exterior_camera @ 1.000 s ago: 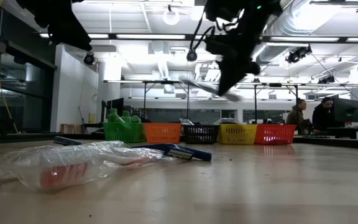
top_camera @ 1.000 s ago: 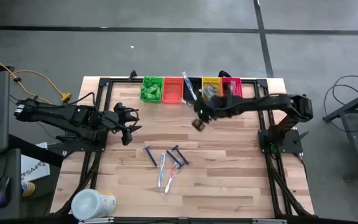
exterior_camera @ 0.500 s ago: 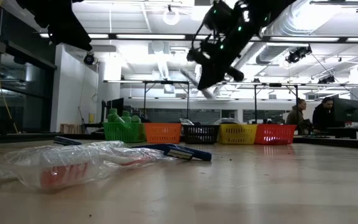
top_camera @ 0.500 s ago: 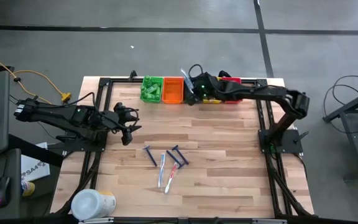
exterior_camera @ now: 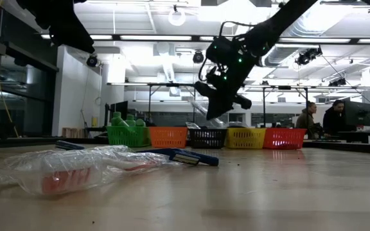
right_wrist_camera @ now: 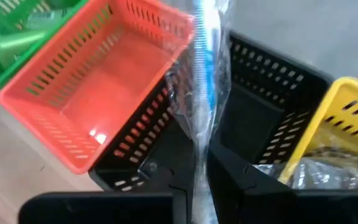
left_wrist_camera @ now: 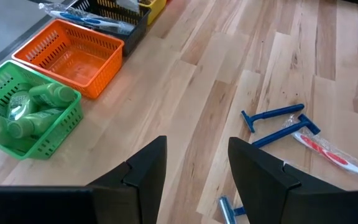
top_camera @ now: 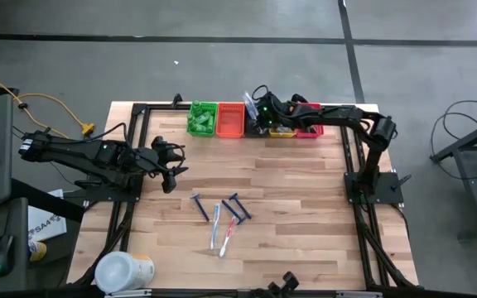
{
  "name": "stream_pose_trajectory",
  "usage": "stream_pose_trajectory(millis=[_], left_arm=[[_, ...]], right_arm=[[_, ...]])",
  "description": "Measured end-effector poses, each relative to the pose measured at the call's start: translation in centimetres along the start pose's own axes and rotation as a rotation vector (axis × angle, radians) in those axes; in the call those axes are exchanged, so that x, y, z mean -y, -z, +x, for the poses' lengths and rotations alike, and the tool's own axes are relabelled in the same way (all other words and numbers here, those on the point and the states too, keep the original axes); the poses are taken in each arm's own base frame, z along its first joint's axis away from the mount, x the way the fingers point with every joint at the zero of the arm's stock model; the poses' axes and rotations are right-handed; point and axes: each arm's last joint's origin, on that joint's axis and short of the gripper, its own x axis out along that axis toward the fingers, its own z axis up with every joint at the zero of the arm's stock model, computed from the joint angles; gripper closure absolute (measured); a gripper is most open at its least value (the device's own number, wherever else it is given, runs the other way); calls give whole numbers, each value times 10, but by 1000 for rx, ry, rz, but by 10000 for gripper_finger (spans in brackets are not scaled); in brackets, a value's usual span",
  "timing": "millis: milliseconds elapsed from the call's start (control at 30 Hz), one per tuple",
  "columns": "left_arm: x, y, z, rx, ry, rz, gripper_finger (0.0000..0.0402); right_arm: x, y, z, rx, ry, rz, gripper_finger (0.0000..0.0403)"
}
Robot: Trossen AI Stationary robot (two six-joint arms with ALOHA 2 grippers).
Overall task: Pick & Place Travel size toiletries
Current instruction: Put the light blue toothbrush into the black bin
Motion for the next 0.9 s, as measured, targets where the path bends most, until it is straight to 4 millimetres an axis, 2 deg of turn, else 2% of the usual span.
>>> stream_pose_trajectory(millis=[267, 500, 700, 800, 900], left_arm=[[-1, 1, 0, -1, -17, 3, 231], [-1, 1, 0, -1, -17, -7, 231], [-1, 1, 0, -1, -17, -28, 231], [-1, 1, 0, -1, -18, -35, 231], [-1, 1, 0, 0, -17, -35, 231]], right_arm=[[2, 1, 3, -24, -12, 4, 344], [3, 2, 1, -36, -16, 2, 278], [1, -9, -28, -12, -60, 1, 233], [-4, -12, -41, 4, -107, -26, 228], [-5, -12, -43, 4, -109, -30, 235]])
